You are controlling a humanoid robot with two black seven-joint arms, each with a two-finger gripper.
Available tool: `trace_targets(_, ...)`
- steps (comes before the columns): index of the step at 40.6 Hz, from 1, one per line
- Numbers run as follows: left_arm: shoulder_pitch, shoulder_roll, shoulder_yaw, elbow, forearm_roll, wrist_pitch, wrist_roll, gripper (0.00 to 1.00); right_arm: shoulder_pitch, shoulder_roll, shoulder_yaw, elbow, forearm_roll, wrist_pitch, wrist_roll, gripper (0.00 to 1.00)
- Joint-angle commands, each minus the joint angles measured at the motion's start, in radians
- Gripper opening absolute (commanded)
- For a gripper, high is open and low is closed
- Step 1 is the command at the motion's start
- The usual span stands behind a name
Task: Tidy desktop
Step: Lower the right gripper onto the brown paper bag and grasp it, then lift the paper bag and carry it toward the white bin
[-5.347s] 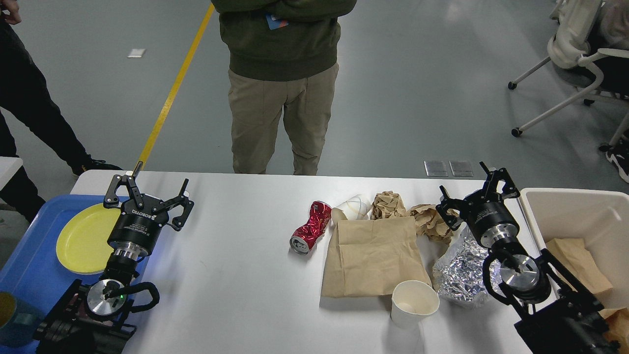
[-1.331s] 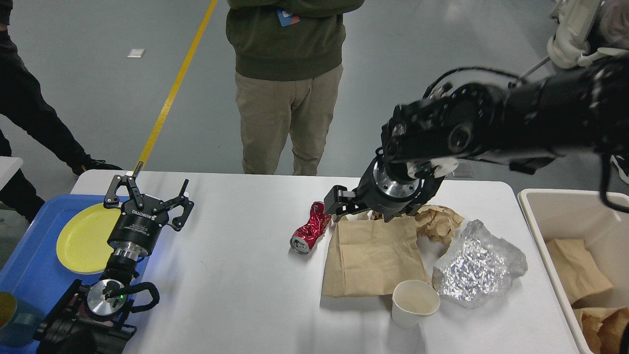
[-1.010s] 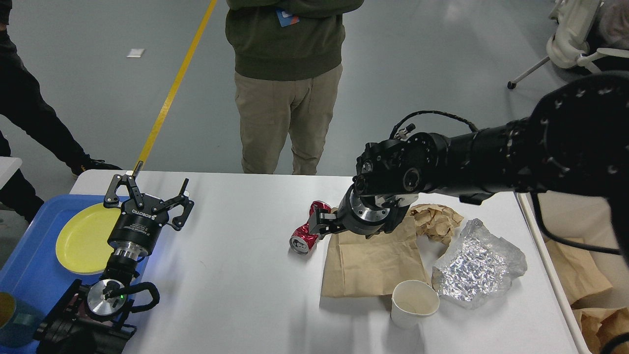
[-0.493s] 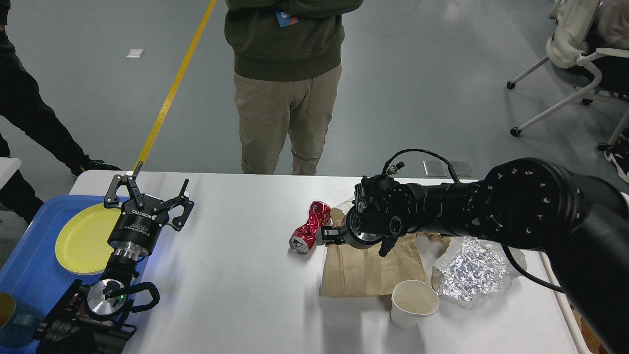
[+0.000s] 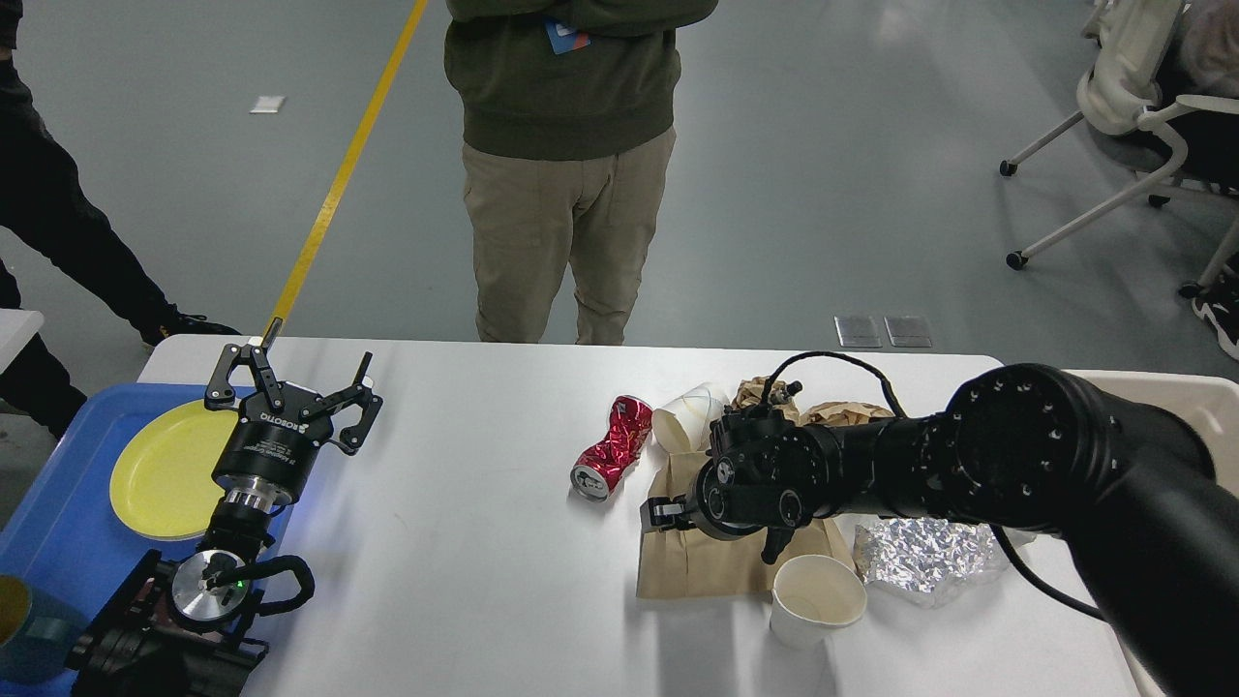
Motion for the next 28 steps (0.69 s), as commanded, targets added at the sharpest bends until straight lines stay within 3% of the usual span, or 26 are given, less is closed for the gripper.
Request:
trace_targets(1, 0.0, 0.0, 0.0, 0.0, 0.0, 0.0, 0.0, 0.96, -0.038, 0.0, 0.0, 0.002, -0.002, -0.048, 0.002, 0.74)
trace_targets(4, 0.0, 0.0, 0.0, 0.0, 0.0, 0.0, 0.0, 0.96, -0.053, 0.0, 0.0, -0.001, -0.004, -0.061, 0.002, 0.57)
trace_targets(9, 0.0, 0.0, 0.0, 0.0, 0.0, 0.0, 0.0, 0.96, -0.069, 0.0, 0.0, 0.0, -0.004, -0.092, 0.005, 0.4)
trace_targets(10, 0.0, 0.0, 0.0, 0.0, 0.0, 0.0, 0.0, 0.96, -0.07, 0.0, 0.002, 0.002, -0.002, -0.094, 0.006, 0.31)
trace_targets(17, 0.0, 0.0, 0.0, 0.0, 0.0, 0.0, 0.0, 0.96, -0.089, -0.005, 0.009, 0.005, -0.002, -0.094, 0.01, 0.0)
trace_targets(28, 0.0, 0.0, 0.0, 0.0, 0.0, 0.0, 0.0, 0.96, -0.086, 0.0, 0.012, 0.006, 0.009, -0.091, 0.007, 0.0)
